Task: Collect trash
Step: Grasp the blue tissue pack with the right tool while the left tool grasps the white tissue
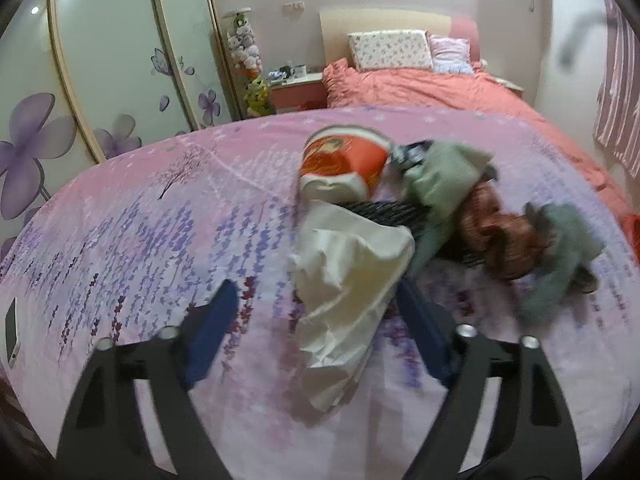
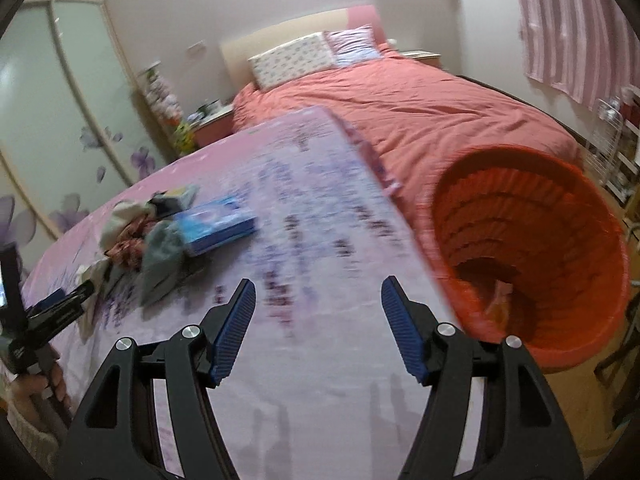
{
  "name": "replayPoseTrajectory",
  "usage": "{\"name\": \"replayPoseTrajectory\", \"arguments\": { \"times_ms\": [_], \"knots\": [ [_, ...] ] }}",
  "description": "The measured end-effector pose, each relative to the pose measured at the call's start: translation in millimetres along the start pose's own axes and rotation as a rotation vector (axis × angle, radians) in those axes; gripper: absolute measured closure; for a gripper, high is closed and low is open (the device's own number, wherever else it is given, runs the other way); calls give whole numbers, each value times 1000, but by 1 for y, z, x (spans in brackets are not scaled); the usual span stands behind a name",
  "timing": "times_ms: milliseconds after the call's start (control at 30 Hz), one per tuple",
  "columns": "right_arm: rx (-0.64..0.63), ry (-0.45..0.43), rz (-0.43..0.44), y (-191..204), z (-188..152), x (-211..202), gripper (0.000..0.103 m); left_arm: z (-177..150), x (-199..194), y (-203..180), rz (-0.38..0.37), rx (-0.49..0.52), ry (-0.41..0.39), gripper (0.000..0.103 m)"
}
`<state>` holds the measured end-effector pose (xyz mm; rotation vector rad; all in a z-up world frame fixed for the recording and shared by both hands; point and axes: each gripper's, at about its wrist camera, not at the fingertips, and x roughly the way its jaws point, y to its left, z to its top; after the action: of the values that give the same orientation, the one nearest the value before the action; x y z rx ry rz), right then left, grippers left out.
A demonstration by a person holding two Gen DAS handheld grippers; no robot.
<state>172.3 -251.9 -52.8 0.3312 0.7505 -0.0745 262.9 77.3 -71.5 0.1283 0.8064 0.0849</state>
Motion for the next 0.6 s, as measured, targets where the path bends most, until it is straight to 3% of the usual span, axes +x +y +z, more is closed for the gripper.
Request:
{"name": "replayPoseTrajectory", "arguments": {
  "times_ms": [133, 367, 433, 600],
  "knots": [
    [-27, 19, 43, 33, 6, 15, 38, 1, 17, 13, -8, -27, 47, 51],
    [27, 32, 44, 76, 37, 49, 37, 2, 32, 28, -55, -93, 92, 52],
    [61, 55, 35, 85, 47, 63, 29, 1, 34, 31, -58, -100, 95, 52],
    [139, 162, -15, 99, 62, 104, 27, -2, 33, 33, -66, -118, 104, 48]
  ]
}}
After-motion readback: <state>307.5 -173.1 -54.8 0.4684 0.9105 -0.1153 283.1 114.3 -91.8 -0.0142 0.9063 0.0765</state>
